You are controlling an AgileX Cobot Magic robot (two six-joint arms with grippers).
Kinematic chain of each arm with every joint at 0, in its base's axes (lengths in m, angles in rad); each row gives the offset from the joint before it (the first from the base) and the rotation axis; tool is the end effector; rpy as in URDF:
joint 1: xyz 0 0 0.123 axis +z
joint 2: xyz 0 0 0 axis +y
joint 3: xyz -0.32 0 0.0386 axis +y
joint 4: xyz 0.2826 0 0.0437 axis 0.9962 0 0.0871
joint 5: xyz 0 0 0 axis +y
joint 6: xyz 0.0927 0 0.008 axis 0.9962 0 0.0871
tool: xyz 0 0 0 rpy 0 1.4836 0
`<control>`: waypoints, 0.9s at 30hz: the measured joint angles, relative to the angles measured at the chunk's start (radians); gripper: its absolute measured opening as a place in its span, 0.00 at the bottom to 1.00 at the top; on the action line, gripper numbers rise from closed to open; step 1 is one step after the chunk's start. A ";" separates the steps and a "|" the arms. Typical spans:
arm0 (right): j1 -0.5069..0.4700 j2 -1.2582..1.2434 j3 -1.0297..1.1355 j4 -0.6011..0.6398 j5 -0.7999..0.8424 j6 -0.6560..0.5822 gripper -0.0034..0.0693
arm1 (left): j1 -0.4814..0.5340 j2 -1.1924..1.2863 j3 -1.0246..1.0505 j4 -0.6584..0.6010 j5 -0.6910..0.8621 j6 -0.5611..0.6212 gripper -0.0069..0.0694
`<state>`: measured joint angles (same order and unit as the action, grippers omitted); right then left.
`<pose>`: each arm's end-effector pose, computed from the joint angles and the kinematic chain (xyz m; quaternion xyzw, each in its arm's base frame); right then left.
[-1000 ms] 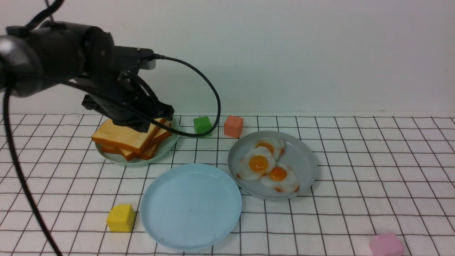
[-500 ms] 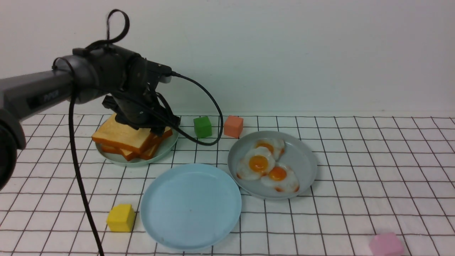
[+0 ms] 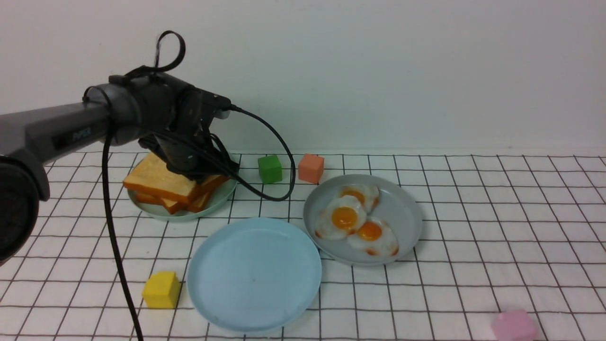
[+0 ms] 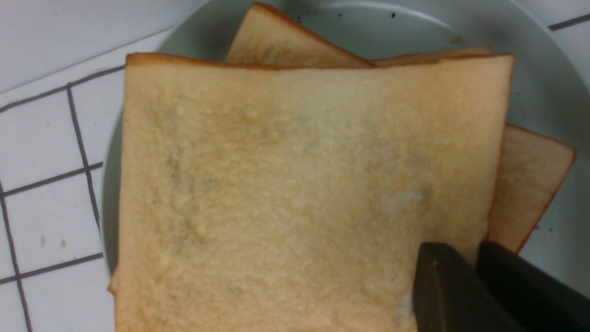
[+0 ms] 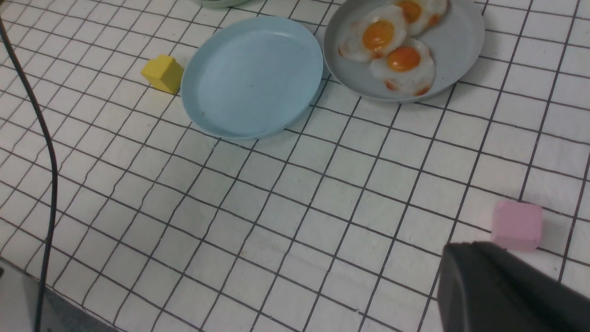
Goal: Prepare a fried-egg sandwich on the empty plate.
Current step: Use the left arm to grab a slice of bread, then use the left arm to put a slice of bread into the empty plate in the middle
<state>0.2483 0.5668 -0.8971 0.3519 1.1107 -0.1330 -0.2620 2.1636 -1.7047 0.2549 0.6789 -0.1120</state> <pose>0.0640 0.0459 0.4055 -0.1652 0.8758 0.1988 0.4075 0.5161 -0.1231 0.2018 0.1467 0.9502 0.0534 0.2697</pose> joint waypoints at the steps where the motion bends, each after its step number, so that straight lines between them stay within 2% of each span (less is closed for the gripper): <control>1: 0.000 0.000 0.000 0.000 0.000 0.000 0.06 | 0.000 -0.005 0.000 0.002 0.002 0.000 0.09; 8: 0.000 0.000 0.000 0.000 0.001 0.000 0.07 | -0.034 -0.159 0.008 0.007 0.104 0.000 0.08; 11: 0.000 0.000 0.000 0.000 0.001 0.000 0.07 | -0.097 -0.290 0.058 0.008 0.136 0.000 0.08; 15: 0.000 0.000 0.000 -0.004 0.001 -0.001 0.08 | -0.242 -0.460 0.253 -0.004 0.140 -0.012 0.08; 17: 0.000 0.000 0.000 -0.007 0.001 -0.003 0.08 | -0.311 -0.504 0.378 -0.012 0.127 -0.018 0.08; 21: 0.000 0.000 0.000 -0.007 -0.003 -0.004 0.08 | -0.391 -0.506 0.503 -0.013 0.067 -0.018 0.08; 27: 0.000 0.000 0.000 -0.007 -0.015 -0.004 0.08 | -0.411 -0.438 0.541 -0.011 -0.036 -0.019 0.08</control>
<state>0.2483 0.5668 -0.8971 0.3445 1.0956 -0.1371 -0.6730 1.7257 -1.1634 0.2442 0.6428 -0.1312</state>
